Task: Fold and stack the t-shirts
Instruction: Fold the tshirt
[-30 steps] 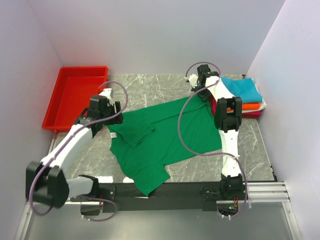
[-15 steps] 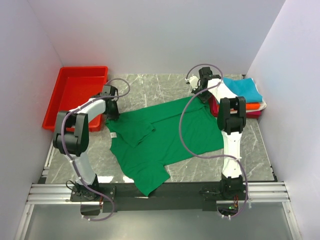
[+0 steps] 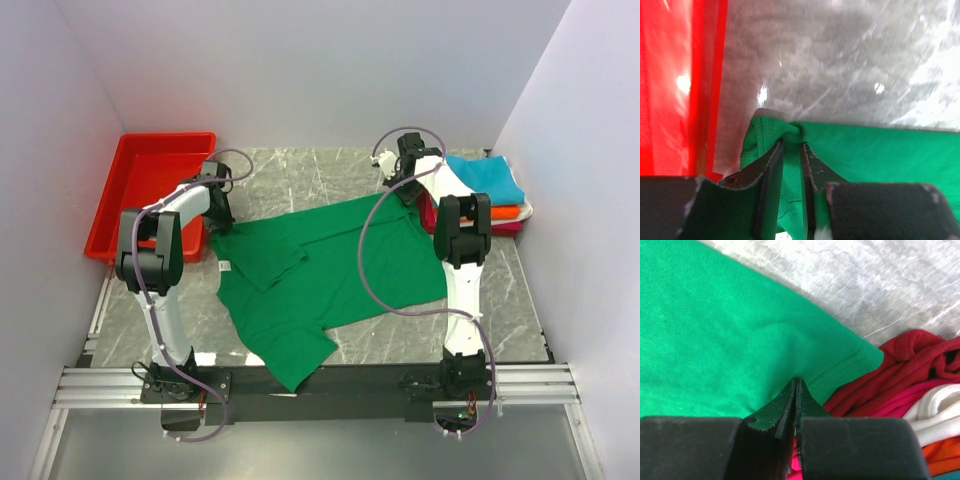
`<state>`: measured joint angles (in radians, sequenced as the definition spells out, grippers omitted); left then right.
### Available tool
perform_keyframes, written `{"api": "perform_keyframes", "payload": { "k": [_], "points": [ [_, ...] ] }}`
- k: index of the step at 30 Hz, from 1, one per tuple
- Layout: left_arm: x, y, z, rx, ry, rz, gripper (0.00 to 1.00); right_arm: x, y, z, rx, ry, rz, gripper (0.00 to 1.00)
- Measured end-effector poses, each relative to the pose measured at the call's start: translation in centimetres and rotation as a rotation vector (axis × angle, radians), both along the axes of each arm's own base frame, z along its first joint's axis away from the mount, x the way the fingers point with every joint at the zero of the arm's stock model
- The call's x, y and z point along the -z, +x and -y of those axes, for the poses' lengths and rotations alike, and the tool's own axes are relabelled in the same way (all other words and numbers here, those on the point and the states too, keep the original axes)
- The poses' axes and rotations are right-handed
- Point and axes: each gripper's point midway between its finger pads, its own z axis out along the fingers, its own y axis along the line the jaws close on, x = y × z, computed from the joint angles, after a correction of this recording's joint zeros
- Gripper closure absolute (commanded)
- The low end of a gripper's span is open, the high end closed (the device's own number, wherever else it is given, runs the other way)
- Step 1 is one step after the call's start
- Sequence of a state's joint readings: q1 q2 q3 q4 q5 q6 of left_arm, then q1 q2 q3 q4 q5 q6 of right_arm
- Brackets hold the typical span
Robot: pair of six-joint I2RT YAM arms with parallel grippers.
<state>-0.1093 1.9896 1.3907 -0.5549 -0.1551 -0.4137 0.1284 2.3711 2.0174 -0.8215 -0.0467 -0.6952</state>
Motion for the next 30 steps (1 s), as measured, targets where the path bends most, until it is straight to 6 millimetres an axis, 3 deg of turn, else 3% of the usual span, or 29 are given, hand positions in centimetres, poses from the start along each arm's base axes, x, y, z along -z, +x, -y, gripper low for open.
{"api": "perform_keyframes", "payload": {
  "k": [11,18,24,26,29,30],
  "points": [
    [-0.1,3.7,-0.8,-0.009,-0.001,-0.003,0.74,0.1,0.6,0.7,0.020,-0.039,-0.007,0.93],
    [-0.2,5.0,-0.9,0.006,-0.013,-0.010,0.74,0.1,0.9,1.0,0.029,-0.058,-0.003,0.93],
    [-0.7,5.7,-0.7,0.034,-0.038,-0.007,0.70,0.0,1.0,1.1,0.033,-0.066,0.004,0.77],
    [-1.1,5.9,-0.5,0.052,-0.066,0.002,0.64,-0.4,0.9,1.1,0.032,-0.062,0.012,0.69],
    [-3.1,6.2,0.3,0.092,-0.120,0.047,0.55,-2.1,-0.2,0.7,0.018,-0.034,0.021,0.62],
    [-4.7,6.4,0.6,0.107,-0.139,0.086,0.52,-3.2,-0.7,0.5,0.011,-0.017,0.033,0.57]
  ]
}}
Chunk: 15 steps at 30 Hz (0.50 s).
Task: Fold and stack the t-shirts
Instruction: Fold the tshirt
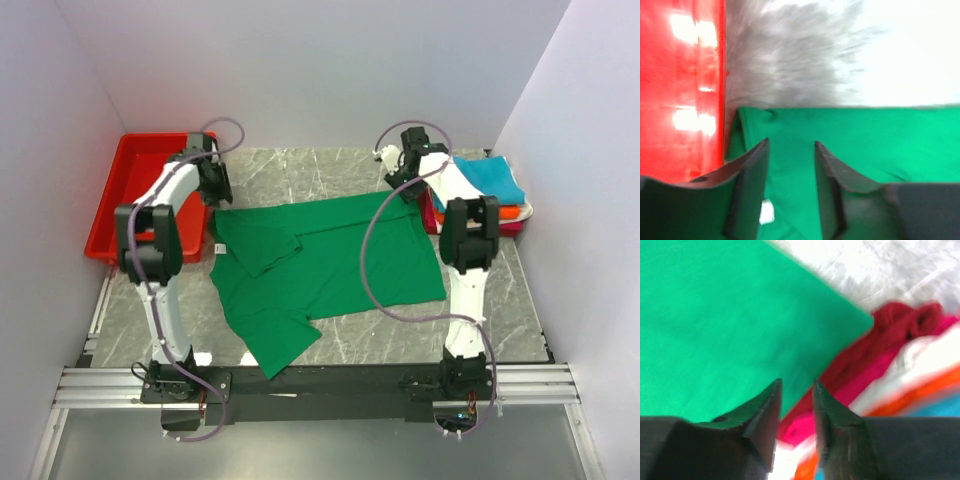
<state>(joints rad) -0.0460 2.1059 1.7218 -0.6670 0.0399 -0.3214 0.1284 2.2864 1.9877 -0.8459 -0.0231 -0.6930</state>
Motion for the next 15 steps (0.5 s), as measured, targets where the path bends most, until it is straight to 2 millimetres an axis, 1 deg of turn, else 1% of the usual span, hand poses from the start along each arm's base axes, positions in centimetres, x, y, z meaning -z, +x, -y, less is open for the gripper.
{"api": "perform_keyframes", "payload": {
  "k": [1,2,3,4,5,6,7,8,9,10,11,12,13,14,15],
  "points": [
    [-1.8,0.0,0.3,0.015,-0.016,0.044,0.46,-1.4,-0.5,-0.4,-0.010,0.023,0.019,0.57],
    [-4.5,-0.1,0.6,0.038,-0.033,0.111,0.42,-2.9,-1.2,-0.8,-0.029,0.051,0.041,0.56],
    [-6.8,-0.3,0.9,0.055,-0.046,0.168,0.38,-4.5,-2.0,-1.3,-0.046,0.075,0.065,0.55],
    [-10.2,-0.8,1.4,0.081,-0.061,0.256,0.28,-6.3,-3.1,-1.8,-0.070,0.109,0.096,0.54],
    [-13.2,-1.4,1.6,0.103,-0.068,0.341,0.23,-8.2,-4.5,-2.5,-0.106,0.148,0.124,0.53],
    [-16.4,-2.3,2.0,0.124,-0.078,0.429,0.17,-10.2,-5.9,-3.2,-0.143,0.187,0.166,0.53],
    [-19.6,-3.6,2.3,0.146,-0.088,0.527,0.01,-11.8,-7.4,-3.8,-0.179,0.224,0.205,0.52],
    [-22.5,-5.0,2.5,0.172,-0.092,0.622,0.01,-13.3,-9.5,-4.6,-0.222,0.263,0.235,0.52],
    [-25.6,-7.0,2.8,0.199,-0.102,0.722,0.01,-14.7,-11.3,-5.5,-0.265,0.306,0.269,0.51],
    [-27.4,-8.5,3.1,0.220,-0.113,0.795,0.01,-15.7,-13.1,-6.1,-0.306,0.343,0.308,0.51],
    [-28.6,-10.1,3.4,0.243,-0.123,0.852,0.00,-16.1,-14.6,-6.7,-0.341,0.371,0.326,0.50],
    [-29.6,-11.6,3.7,0.265,-0.133,0.901,0.01,-16.4,-16.5,-7.3,-0.379,0.404,0.343,0.47],
    [-30.4,-13.2,4.2,0.299,-0.149,0.953,0.00,-16.4,-18.2,-7.8,-0.409,0.433,0.355,0.46],
    [-30.5,-14.1,4.6,0.326,-0.163,0.974,0.01,-16.1,-19.9,-8.1,-0.433,0.459,0.356,0.44],
    [-30.4,-15.3,5.2,0.361,-0.182,0.987,0.01,-15.9,-21.3,-8.4,-0.455,0.482,0.360,0.39]
  ]
}}
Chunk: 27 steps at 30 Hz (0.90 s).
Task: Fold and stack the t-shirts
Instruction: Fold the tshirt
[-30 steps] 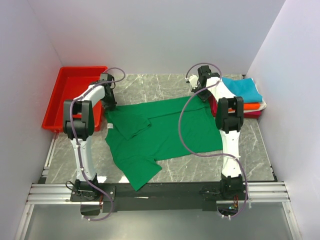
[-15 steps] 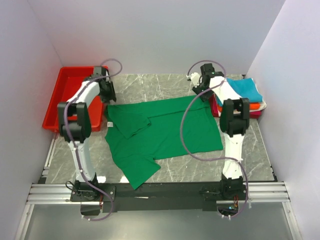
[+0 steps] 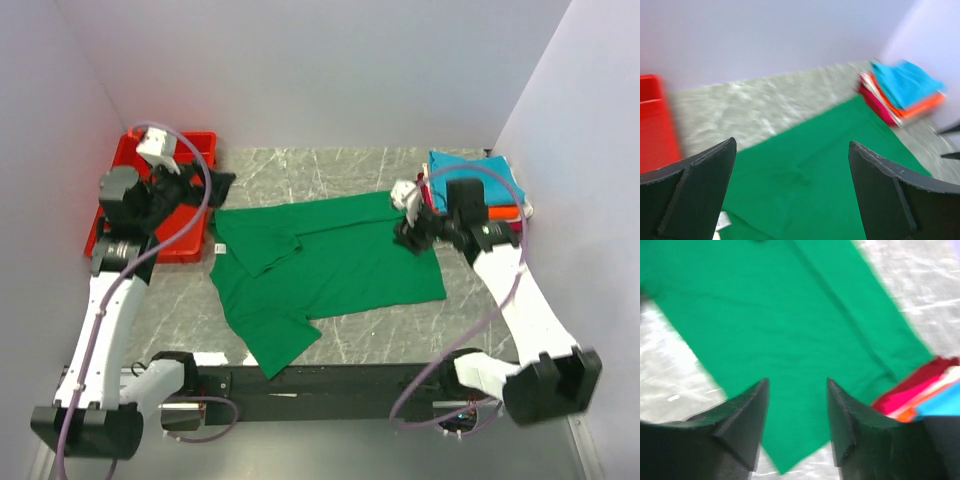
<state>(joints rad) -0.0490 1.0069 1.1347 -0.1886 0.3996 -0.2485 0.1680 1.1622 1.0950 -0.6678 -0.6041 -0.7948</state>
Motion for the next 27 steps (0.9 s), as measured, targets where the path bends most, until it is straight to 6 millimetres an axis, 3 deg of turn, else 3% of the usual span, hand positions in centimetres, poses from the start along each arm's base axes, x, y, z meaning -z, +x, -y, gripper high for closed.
{"api": "perform_keyframes", "payload": {
  "k": [3,5,9,11,15,19,22,27],
  "points": [
    [1.7,-2.5,2.1,0.123,0.003,-0.002,0.01,0.8,-3.5,-0.5,-0.059,0.044,0.012,0.24],
    [3.8,-4.1,4.0,0.209,0.039,-0.028,0.01,0.9,-5.3,-0.8,-0.091,0.067,0.035,0.18],
    [6.8,-9.0,8.6,0.424,0.158,-0.027,0.01,0.5,-8.2,-1.2,-0.140,0.112,0.098,0.18],
    [7.8,-11.9,9.8,0.516,0.222,0.005,0.01,0.6,-8.8,-1.4,-0.155,0.124,0.104,0.18],
    [9.8,-16.2,10.3,0.633,0.322,0.067,0.05,1.3,-9.1,-1.5,-0.161,0.130,0.073,0.19],
    [12.7,-19.1,10.1,0.725,0.440,0.093,0.07,2.4,-8.7,-1.5,-0.150,0.129,0.018,0.20],
    [15.0,-20.1,9.6,0.754,0.531,0.059,0.07,2.6,-8.6,-1.5,-0.146,0.129,0.004,0.20],
    [16.3,-20.2,8.8,0.741,0.602,0.026,0.01,3.0,-8.6,-1.5,-0.142,0.128,-0.005,0.20]
  ]
}}
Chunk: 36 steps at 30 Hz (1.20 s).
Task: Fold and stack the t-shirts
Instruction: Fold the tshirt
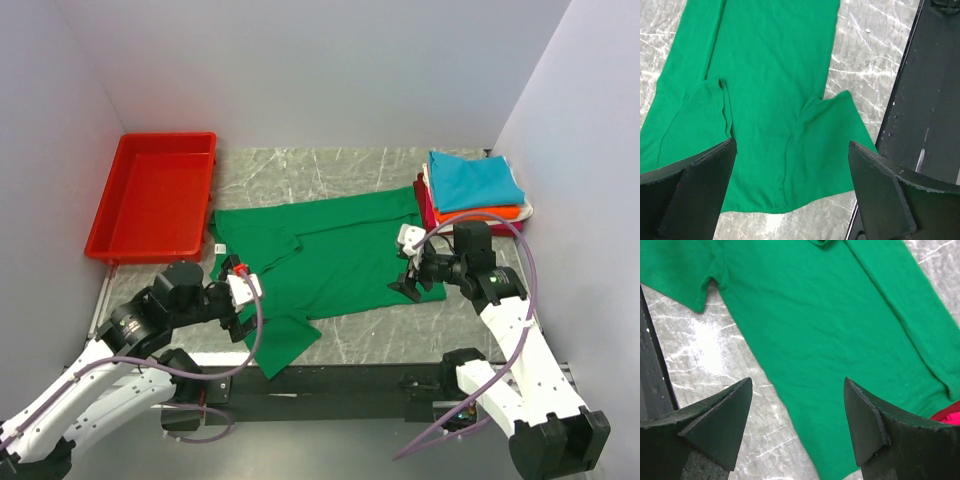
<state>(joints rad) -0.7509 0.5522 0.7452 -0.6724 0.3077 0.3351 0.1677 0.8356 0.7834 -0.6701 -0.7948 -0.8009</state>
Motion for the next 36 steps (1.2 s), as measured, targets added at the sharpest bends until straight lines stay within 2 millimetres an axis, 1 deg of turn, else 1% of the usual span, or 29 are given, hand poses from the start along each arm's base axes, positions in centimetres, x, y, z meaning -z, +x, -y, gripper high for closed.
{"api": "perform_keyframes", "payload": {
  "k": [3,6,9,11,13,14,15,16,18,20,23,25,31,33,35,36],
  "points": [
    [-0.4,-0.1,0.0,0.002,-0.004,0.004,0.01,0.4,-0.1,0.0,0.001,-0.003,-0.013,0.21],
    [-1.5,-0.2,0.2,0.006,-0.028,0.011,0.01,0.5,0.0,0.1,0.004,-0.006,-0.017,0.21],
    [-3.5,0.0,0.5,-0.004,-0.053,0.006,0.00,0.6,0.1,0.1,0.007,-0.010,-0.019,0.21],
    [-5.1,0.2,0.8,-0.019,-0.060,-0.027,0.03,0.7,0.1,0.2,0.009,-0.012,-0.020,0.21],
    [-6.7,0.6,1.6,-0.038,-0.068,-0.069,0.05,0.7,0.2,0.2,0.011,-0.014,-0.023,0.21],
    [-7.2,0.9,2.1,-0.044,-0.070,-0.088,0.05,0.8,0.2,0.2,0.012,-0.015,-0.024,0.21],
    [-7.4,1.0,2.5,-0.049,-0.064,-0.118,0.05,0.8,0.2,0.2,0.012,-0.016,-0.026,0.21],
    [-7.2,1.0,2.9,-0.056,-0.057,-0.148,0.06,0.8,0.2,0.2,0.013,-0.017,-0.026,0.21],
    [-6.0,1.0,3.6,-0.079,-0.027,-0.237,0.10,0.8,0.2,0.3,0.015,-0.018,-0.026,0.21],
    [-4.3,0.7,4.1,-0.120,0.014,-0.359,0.08,0.9,0.3,0.3,0.016,-0.020,-0.025,0.21],
    [-1.7,0.4,4.5,-0.199,0.072,-0.525,0.09,0.9,0.2,0.3,0.017,-0.021,-0.027,0.21],
    [-0.8,0.0,4.4,-0.260,0.079,-0.603,0.09,0.9,0.2,0.3,0.017,-0.021,-0.027,0.21],
    [-0.2,-2.1,3.2,-0.418,-0.005,-0.769,0.10,0.9,0.2,0.3,0.017,-0.022,-0.027,0.21],
    [0.9,-2.9,2.4,-0.470,-0.023,-0.814,0.11,0.9,0.2,0.3,0.017,-0.022,-0.027,0.21],
    [2.7,-3.9,1.5,-0.525,-0.013,-0.867,0.11,1.0,0.2,0.3,0.017,-0.022,-0.027,0.21],
    [3.9,-4.3,1.0,-0.561,0.003,-0.897,0.12,1.0,0.2,0.3,0.018,-0.023,-0.027,0.21]
  ]
}}
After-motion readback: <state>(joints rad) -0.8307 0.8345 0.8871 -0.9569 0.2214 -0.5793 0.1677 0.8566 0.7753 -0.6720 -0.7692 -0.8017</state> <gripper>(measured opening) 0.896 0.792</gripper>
